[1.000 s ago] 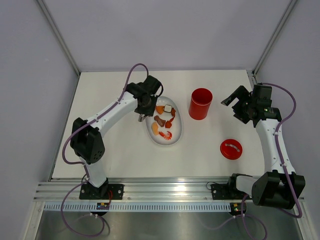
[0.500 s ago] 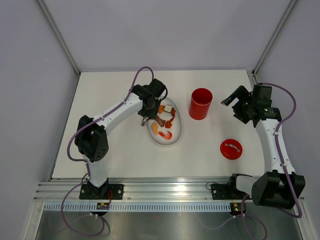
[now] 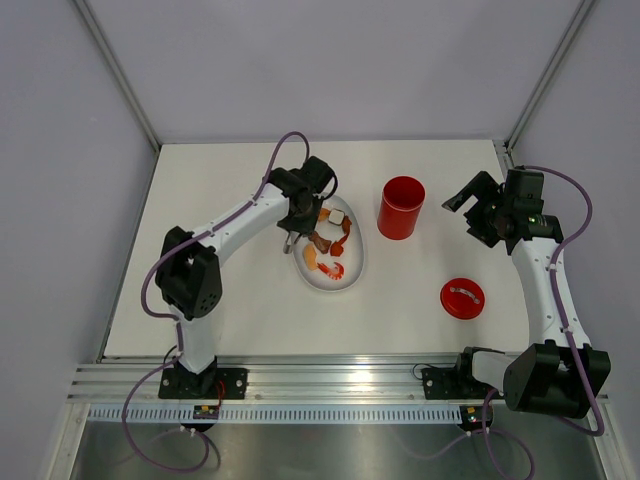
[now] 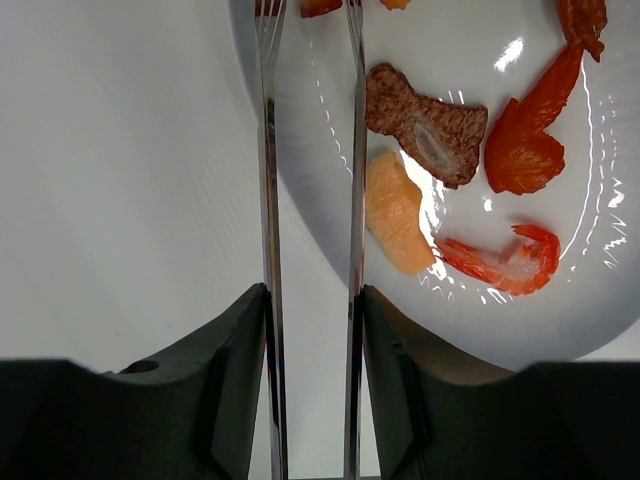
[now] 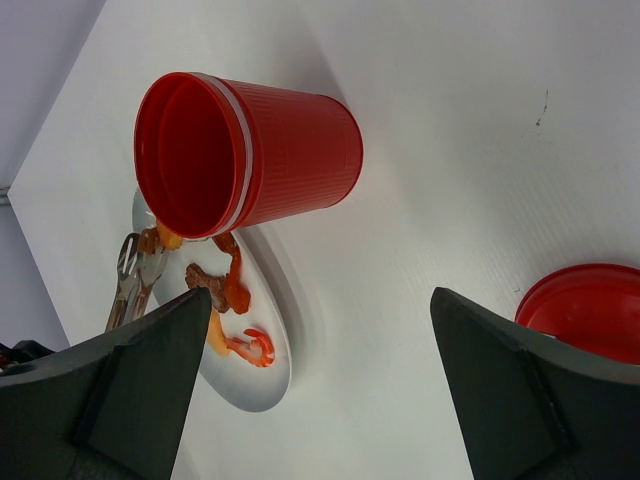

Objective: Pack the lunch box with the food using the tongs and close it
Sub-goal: Pick up the fake food from the plate.

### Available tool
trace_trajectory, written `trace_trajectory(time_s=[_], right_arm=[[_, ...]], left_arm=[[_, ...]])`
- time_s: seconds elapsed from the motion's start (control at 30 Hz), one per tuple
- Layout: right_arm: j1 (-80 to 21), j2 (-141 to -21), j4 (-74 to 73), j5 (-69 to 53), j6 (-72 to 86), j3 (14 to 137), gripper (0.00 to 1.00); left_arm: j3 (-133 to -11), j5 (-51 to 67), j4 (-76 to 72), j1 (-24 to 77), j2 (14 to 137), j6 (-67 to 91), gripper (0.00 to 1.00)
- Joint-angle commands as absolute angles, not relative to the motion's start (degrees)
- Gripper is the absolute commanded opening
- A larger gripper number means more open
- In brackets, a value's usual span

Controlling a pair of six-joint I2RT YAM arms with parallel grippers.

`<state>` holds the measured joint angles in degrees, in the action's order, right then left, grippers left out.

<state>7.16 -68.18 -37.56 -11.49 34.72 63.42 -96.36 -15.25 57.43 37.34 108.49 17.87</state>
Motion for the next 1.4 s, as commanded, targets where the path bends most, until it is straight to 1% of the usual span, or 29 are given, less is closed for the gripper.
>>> trace_trajectory(time_s=[0.0, 0.1, 0.2, 0.33, 0.43, 0.47, 0.57, 0.67, 0.87, 1.03, 1.2, 1.37], right_arm=[[6.9, -67.5, -37.1, -11.0, 34.5, 65.1, 1.0], [6.9, -67.4, -37.1, -10.9, 34.6, 65.1, 0.99], [6.9, -67.5, -37.1, -11.0, 34.9, 65.1, 1.0], [6.9, -67.3, -37.1, -11.0, 34.8, 65.1, 1.0], [6.9, -67.1, -37.2, -10.9, 34.9, 65.2, 0.99], [6.9, -67.1, -37.3, -10.9, 34.8, 65.3, 1.0], [6.9, -67.1, -37.3, -10.9, 35.0, 65.3, 1.0], [6.9, -67.0, -37.2, -10.9, 35.1, 65.3, 1.0], [6.9, -67.1, -37.1, -11.0, 35.0, 65.4, 1.0], [6.9, -66.9, -37.2, -10.7, 35.0, 65.6, 0.99], [6.9, -66.4, -37.6, -10.0, 34.9, 65.7, 1.0], [6.9, -66.0, -38.2, -9.6, 34.6, 65.9, 0.99]], left_arm=[[-99.6, -15.9, 56.2, 37.4, 109.2, 17.0, 0.43], [-99.6, -15.8, 56.3, 37.4, 109.2, 17.0, 0.43], [-99.5, -15.9, 56.6, 37.4, 109.2, 17.0, 0.4], [-99.4, -16.3, 57.1, 37.4, 109.3, 17.1, 0.34], [-99.5, -16.6, 57.7, 37.4, 108.6, 17.3, 0.27], [-99.6, -16.8, 58.0, 37.4, 107.7, 17.5, 0.23], [-99.7, -17.0, 58.8, 37.5, 105.6, 17.8, 0.18], [-99.8, -16.5, 59.2, 37.5, 102.4, 17.9, 0.15], [-100.4, -13.1, 60.3, 37.7, 97.7, 18.2, 0.13], [-103.7, -9.4, 59.8, 38.9, 95.9, 18.3, 0.13], [-109.7, -5.1, 58.7, 42.5, 97.5, 18.3, 0.13], [-117.8, -1.8, 58.0, 45.8, 101.7, 18.2, 0.13]])
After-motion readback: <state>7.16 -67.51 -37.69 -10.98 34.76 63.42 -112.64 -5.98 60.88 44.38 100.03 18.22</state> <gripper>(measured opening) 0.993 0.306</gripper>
